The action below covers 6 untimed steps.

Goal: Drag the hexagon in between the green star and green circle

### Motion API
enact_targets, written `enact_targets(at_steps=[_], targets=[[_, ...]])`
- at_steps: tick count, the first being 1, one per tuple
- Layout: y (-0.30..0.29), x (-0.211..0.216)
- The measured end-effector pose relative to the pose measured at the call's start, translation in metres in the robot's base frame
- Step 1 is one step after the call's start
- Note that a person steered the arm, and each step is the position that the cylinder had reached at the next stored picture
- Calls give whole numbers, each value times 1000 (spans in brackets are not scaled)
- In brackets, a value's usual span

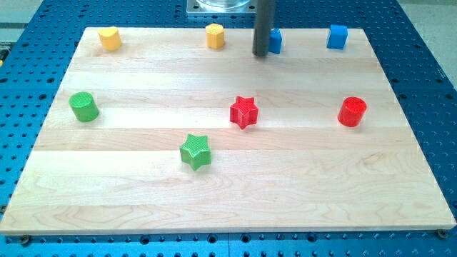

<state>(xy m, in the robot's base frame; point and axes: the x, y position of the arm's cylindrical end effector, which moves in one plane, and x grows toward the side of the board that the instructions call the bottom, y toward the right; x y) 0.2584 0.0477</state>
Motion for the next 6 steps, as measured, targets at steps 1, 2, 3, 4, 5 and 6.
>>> enact_targets(at_steps=[1,2,3,4,5,6], targets=[[-16,-46],[-78,-56],[-154,-6],[-176,45],[-181,93],[-190,162]])
